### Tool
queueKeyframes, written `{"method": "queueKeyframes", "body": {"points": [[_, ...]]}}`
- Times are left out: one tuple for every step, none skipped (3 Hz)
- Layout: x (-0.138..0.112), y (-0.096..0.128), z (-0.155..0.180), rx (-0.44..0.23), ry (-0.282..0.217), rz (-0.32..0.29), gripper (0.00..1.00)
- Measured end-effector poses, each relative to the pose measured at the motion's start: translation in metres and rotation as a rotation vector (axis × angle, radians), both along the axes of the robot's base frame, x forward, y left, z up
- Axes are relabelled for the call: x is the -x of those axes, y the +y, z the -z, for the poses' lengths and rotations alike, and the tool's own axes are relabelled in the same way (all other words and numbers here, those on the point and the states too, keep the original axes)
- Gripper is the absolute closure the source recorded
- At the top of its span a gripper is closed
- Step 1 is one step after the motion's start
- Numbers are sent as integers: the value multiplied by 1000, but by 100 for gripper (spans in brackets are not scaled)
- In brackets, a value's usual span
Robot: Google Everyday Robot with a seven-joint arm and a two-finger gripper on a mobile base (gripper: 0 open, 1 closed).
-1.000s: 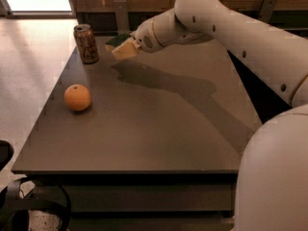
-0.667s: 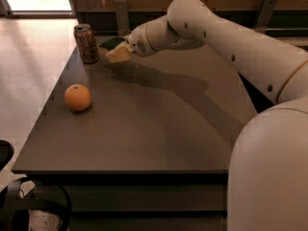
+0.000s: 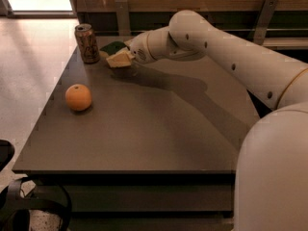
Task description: Move sponge near orange can
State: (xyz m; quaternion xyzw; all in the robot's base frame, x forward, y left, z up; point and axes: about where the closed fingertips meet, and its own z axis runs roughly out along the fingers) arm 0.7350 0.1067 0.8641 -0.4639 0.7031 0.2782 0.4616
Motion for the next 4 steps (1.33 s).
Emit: {"method": "queueKeyframes", "body": {"points": [[1, 3, 1, 0, 2, -4, 52], [2, 6, 2, 0, 4, -10, 22], [2, 9, 4, 0, 6, -14, 0], [2, 9, 4, 0, 6, -14, 0]]}}
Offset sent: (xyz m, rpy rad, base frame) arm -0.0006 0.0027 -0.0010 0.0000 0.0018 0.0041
